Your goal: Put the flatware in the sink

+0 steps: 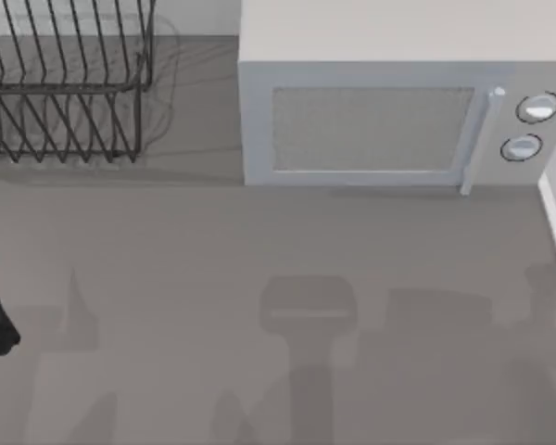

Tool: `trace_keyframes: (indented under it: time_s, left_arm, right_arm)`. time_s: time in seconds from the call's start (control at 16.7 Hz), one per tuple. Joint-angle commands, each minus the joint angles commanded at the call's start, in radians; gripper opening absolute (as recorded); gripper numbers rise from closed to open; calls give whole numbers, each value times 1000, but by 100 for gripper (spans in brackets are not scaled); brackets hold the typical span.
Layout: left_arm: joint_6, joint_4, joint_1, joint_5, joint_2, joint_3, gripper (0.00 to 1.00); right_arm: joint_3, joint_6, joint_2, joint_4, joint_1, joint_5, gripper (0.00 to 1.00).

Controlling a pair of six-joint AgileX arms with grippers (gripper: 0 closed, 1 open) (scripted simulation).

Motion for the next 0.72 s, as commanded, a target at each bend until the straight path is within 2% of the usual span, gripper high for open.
trace_keyframes:
  time_s: [0.24, 0.72]
  left_arm:
    - [0, 0, 0, 0, 0, 0, 100]
    - [0, 0, 0, 0, 0, 0, 100]
  right_arm:
    - [351, -7, 262, -119, 6, 1, 0]
    - [1232, 22, 840, -374, 24, 1, 0]
